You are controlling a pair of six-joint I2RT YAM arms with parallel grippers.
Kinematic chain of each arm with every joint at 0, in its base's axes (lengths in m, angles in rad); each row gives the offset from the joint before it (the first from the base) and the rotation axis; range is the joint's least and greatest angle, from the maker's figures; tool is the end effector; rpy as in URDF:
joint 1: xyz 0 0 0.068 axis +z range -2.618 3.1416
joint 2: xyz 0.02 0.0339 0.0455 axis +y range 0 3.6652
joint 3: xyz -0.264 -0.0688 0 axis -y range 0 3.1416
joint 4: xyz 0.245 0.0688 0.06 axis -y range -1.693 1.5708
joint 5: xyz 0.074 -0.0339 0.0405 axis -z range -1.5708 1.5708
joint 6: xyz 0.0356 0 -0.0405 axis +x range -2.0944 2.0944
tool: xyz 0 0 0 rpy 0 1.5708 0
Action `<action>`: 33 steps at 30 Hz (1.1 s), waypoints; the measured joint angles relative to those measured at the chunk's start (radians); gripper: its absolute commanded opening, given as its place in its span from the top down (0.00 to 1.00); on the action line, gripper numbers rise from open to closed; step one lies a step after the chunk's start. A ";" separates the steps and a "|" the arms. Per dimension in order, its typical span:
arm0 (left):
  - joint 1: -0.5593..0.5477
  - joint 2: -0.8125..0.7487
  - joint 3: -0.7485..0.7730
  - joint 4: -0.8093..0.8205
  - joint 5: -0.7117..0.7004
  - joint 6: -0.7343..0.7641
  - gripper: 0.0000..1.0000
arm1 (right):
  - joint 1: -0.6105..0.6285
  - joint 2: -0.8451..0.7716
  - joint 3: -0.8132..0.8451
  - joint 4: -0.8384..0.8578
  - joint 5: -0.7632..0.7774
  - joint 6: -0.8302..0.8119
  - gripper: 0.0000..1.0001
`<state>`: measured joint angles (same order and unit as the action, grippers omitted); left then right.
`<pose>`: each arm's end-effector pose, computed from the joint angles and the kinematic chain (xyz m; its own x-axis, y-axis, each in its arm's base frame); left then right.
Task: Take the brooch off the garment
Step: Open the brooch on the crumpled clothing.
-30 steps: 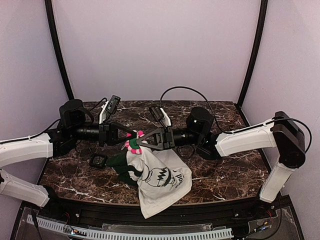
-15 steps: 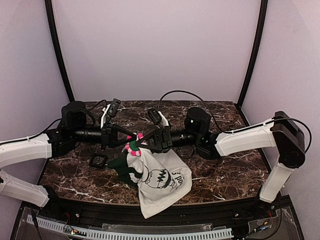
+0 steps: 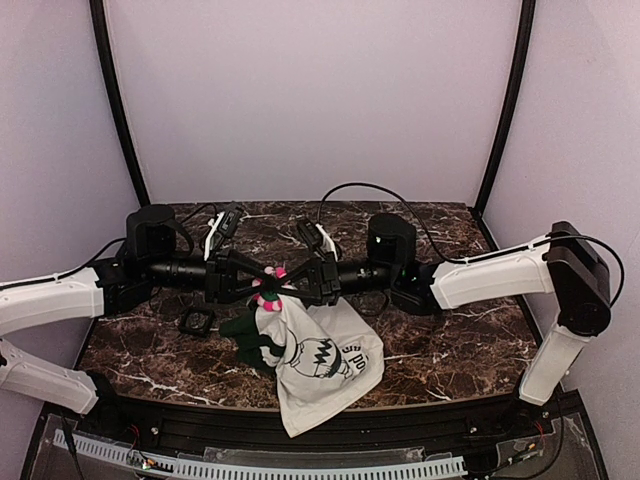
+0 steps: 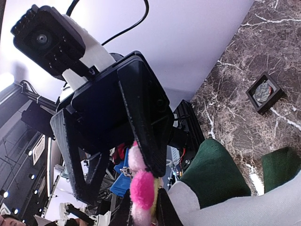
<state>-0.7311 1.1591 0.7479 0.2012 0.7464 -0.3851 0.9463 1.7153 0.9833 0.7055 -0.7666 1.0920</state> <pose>0.1780 -0.1922 0.2916 -0.5137 0.0903 -0.8532 0.8541 0.1479 -0.4986 0.2021 0.3227 0.2530 -0.8856 -0.1354 -0.4442 -0.4423 -0.0461 0.8957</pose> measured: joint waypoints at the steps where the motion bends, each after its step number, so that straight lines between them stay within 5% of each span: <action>1: 0.001 0.000 0.002 0.000 -0.002 -0.002 0.37 | -0.002 -0.002 0.010 -0.029 0.004 -0.019 1.00; 14: 0.050 -0.050 0.079 -0.063 -0.032 0.032 0.16 | -0.021 -0.036 0.046 -0.274 0.064 -0.164 1.00; 21: 0.055 -0.024 0.121 -0.165 -0.077 0.075 0.36 | -0.021 -0.038 0.046 -0.284 0.056 -0.180 1.00; 33: 0.055 0.086 0.140 -0.256 -0.074 0.098 0.53 | -0.018 -0.042 0.046 -0.278 0.027 -0.195 1.00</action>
<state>-0.6758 1.2453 0.8875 -0.0547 0.6720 -0.2871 0.9287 1.6733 1.0294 0.4271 -0.7395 0.8970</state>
